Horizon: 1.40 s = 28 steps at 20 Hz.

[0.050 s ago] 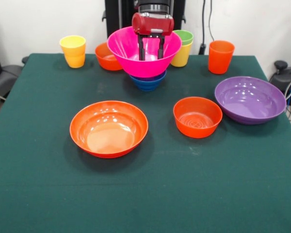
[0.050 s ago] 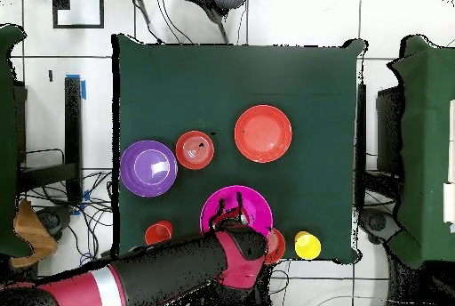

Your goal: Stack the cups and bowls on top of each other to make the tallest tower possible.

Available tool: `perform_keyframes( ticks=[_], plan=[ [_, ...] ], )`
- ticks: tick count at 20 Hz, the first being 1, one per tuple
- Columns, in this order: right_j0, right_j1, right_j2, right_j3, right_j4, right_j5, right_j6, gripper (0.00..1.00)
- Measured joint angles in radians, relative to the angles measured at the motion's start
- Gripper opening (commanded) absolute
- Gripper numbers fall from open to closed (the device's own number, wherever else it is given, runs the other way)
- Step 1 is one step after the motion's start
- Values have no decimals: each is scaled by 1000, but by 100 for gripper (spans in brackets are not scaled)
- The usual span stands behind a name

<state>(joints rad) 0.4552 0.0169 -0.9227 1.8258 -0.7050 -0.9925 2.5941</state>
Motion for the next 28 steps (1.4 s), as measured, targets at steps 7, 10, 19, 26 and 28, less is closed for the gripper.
perform_keyframes(
  ticks=[7, 10, 19, 26, 28],
  plan=[
    [1, 1, -10, 0, 0, 0, 0, 100],
    [1, 1, -12, 0, 1, 0, 0, 100],
    [1, 1, -18, 0, 19, 0, 0, 100],
    [1, 12, -20, 0, 42, -9, 0, 100],
    [1, 17, -21, 0, 47, -11, 0, 100]
  ],
)
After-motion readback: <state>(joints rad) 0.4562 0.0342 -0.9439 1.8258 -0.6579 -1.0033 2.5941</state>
